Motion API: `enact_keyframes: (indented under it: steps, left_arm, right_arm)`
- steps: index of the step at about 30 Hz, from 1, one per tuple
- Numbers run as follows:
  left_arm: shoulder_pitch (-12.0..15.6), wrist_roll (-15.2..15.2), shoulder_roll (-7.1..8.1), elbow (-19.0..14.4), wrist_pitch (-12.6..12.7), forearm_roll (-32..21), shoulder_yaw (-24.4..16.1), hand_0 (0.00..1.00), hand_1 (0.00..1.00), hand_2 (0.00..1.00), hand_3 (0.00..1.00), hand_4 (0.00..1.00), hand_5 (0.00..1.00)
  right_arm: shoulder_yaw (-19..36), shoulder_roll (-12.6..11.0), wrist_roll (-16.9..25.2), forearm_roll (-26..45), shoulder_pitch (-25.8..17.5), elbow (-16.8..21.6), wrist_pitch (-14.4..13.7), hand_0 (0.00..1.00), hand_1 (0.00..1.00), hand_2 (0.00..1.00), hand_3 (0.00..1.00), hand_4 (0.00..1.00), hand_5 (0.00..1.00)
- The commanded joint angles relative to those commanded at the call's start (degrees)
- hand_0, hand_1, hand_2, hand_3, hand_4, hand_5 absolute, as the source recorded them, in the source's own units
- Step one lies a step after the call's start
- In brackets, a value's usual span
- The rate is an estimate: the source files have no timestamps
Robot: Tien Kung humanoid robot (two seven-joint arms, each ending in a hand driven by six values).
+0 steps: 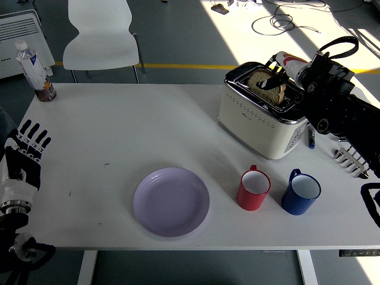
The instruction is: Push plate across desktop,pick up the break from the machine,place the break in the plate
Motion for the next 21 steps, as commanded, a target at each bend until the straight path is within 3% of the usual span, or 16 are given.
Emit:
enact_keyframes:
  steps: [1,2,19,21]
  left_arm:
    - [-0.1,0.0,-0.05,0.1,0.0,0.0,0.0,0.812,0.831,0.889,0.866,0.521,0.998]
    - [-0.2,0.0,-0.07,0.1,0.0,0.0,0.0,0.811,0.831,0.889,0.866,0.522,0.998]
    - [-0.7,-0.1,-0.31,0.8,0.2,0.2,-0.2,0.809,0.829,0.888,0.865,0.517,0.998]
    - [-0.8,-0.2,-0.36,0.9,0.2,0.2,-0.2,0.81,0.83,0.888,0.865,0.513,0.998]
  right_arm:
    - [-0.2,0.0,0.0,0.4,0.1,-0.1,0.1,0.585,0.59,0.557,0.698,0.788,0.356]
    - [-0.3,0.0,0.1,0.6,0.2,-0.1,0.2,0.516,0.54,0.522,0.664,0.78,0.352]
    - [-4.6,0.0,2.4,8.1,-0.2,-1.2,-0.8,0.484,0.509,0.499,0.627,0.733,0.305]
    - [-4.8,0.0,2.6,8.5,-0.2,-1.3,-0.9,0.453,0.477,0.477,0.57,0.686,0.249]
